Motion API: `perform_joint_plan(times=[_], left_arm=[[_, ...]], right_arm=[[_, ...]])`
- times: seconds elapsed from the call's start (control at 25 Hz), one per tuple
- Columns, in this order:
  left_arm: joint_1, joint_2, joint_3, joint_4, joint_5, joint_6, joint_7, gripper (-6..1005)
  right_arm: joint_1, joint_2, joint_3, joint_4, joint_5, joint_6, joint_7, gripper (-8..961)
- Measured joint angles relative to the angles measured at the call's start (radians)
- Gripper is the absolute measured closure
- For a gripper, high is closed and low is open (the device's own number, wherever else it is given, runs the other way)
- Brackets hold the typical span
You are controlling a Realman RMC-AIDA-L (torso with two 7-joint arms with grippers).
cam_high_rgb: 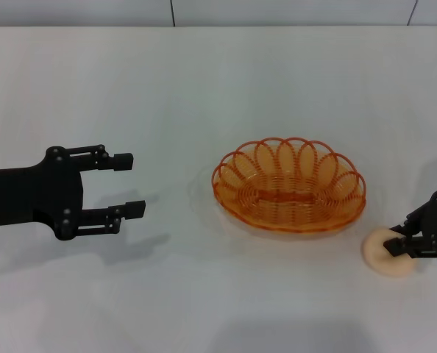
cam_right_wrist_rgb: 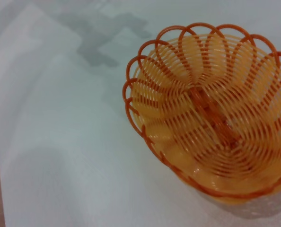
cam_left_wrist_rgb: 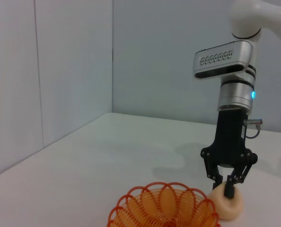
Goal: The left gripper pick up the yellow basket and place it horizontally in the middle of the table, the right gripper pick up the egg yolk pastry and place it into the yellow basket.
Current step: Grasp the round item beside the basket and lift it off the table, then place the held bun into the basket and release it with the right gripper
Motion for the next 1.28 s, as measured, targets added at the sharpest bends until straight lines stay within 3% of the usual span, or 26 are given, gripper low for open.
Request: perform_joint_plan(times=[0.04,0.44,0.84,1.04,1.28], left_arm=[[0.000,0.000,-0.001,0.000,0.000,0.001,0.000,285],[0.000,-0.003,-0.001,0.013,0.000,-0.004,0.002,286],[0.000,-0.007,-0.001,0.015,0.008,-0.021,0.002,286],[0.000,-0.007,-0.001,0.015,0.005,-0.026,0.000,286],[-0.003,-0.014,-0.001,0.015,0.004,-0.030,0.000,285]], right_arm=[[0.000,0.000,0.000,0.000,0.000,0.000,0.000,747],[-0.001,-0.003,0.005,-0.002,0.003,-0.005,-0.004,832],[0.006,-0.016,0.170,-0.106,0.014,-0.110,-0.015,895],[0.014,-0.021,0.190,-0.129,0.103,-0.147,-0.019,905],[0.013,-0.001,0.169,-0.114,0.264,-0.111,-0.019,910]])
